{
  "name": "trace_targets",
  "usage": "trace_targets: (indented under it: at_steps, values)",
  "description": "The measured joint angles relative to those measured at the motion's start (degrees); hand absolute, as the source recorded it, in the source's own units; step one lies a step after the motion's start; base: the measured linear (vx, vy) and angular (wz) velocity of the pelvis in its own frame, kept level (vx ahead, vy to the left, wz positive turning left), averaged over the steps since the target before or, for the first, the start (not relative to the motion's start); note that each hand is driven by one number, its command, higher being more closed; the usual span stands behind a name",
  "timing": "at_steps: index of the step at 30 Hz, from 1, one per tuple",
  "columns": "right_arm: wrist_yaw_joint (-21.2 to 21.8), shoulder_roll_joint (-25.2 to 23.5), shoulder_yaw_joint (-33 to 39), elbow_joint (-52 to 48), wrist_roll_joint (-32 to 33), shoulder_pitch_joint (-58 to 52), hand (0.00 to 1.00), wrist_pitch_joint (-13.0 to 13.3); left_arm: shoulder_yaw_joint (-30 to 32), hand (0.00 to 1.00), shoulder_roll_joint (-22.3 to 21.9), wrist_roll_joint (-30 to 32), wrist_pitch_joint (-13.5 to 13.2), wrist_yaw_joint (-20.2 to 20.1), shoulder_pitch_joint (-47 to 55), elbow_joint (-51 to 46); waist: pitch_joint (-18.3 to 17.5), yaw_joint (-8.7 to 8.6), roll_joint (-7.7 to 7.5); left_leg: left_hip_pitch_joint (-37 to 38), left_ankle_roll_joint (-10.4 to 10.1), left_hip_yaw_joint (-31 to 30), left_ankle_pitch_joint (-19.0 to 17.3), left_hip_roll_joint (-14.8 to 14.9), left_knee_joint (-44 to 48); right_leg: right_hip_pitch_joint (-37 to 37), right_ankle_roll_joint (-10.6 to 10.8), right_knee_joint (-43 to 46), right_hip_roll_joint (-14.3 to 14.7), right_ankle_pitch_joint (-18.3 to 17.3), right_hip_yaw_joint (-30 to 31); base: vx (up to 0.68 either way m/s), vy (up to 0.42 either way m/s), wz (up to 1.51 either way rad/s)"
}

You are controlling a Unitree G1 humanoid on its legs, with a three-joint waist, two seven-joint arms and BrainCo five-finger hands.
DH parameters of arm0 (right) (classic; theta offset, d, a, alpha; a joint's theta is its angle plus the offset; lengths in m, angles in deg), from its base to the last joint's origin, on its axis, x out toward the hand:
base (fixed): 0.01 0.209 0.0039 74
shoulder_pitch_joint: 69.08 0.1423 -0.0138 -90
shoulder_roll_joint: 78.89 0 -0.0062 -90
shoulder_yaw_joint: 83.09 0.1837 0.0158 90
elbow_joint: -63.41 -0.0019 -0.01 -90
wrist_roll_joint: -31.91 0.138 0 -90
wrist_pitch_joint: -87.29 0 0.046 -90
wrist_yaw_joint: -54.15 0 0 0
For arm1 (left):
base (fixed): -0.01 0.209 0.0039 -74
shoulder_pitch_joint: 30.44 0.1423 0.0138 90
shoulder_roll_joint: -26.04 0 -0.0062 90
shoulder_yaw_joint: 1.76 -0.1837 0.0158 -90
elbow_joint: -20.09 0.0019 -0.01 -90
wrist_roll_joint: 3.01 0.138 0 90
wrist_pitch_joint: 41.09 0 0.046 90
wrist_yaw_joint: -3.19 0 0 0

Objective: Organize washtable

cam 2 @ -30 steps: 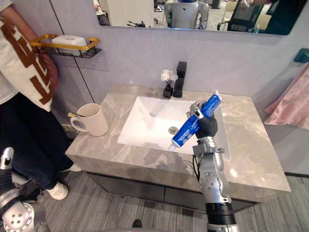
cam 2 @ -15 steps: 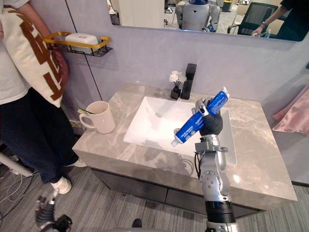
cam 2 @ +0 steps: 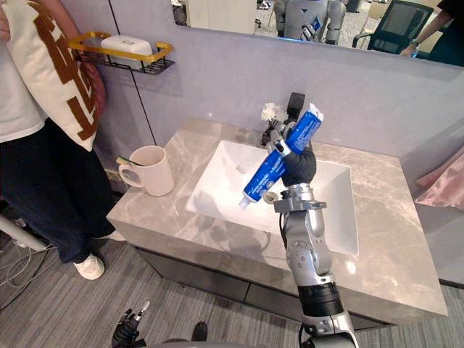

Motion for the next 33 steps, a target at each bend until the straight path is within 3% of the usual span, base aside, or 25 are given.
trace_targets:
  at_steps: [4,16,19,29,33]
  values:
    - [-1.8,0.6,-2.4,0.0,-5.8,6.0,1.0,0.3,-2.2,0.0,0.7,0.2,-0.4,0.0,-0.6,-0.1,0.6,0.63,-0.07,-0.4,-0.1,-1.1,0.1,-0.1,0.0,0.1,0.1,0.2,0.0,-0.4,-1.2,0.0,-0.024,0.14]
    - [-8.4,3.5,-4.4,4.1,-19.9,23.4,1.0,2.4,-7.5,0.0,1.9,1.7,-2.4,0.0,-3.1,-1.3,2.6,5.11,-1.32,-3.4,-0.7,-4.9,0.9,-0.3,0.3,-0.4,0.0,0.0,0.7,-0.9,-4.7,0.01,-0.03,0.17]
    - [-9.2,4.4,-4.4,6.7,-22.9,26.5,1.0,2.4,-8.7,0.0,2.5,1.7,-2.6,0.0,-3.1,-1.8,2.9,5.22,-1.35,-4.2,-0.8,-6.1,1.2,-0.4,0.3,-0.6,0.0,0.0,0.8,-1.0,-6.1,-0.02,-0.022,0.2]
    - [-12.3,7.6,-5.2,12.7,-27.0,34.5,1.0,2.5,-9.3,0.0,2.5,1.7,-3.5,0.0,-4.2,-2.4,4.2,8.17,-1.58,-6.0,-1.5,-8.8,1.7,-0.1,0.3,-1.2,-0.5,0.0,1.7,-1.6,-8.6,-0.02,-0.03,0.14]
    - [-12.4,7.6,-5.7,15.9,-27.1,38.0,1.0,2.5,-9.3,0.0,2.5,1.7,-3.8,0.0,-4.3,-2.8,4.9,8.26,-1.58,-7.1,-1.6,-9.5,2.1,-0.1,0.4,-1.8,-0.6,0.0,2.0,-1.6,-9.5,0.0,-0.03,0.13]
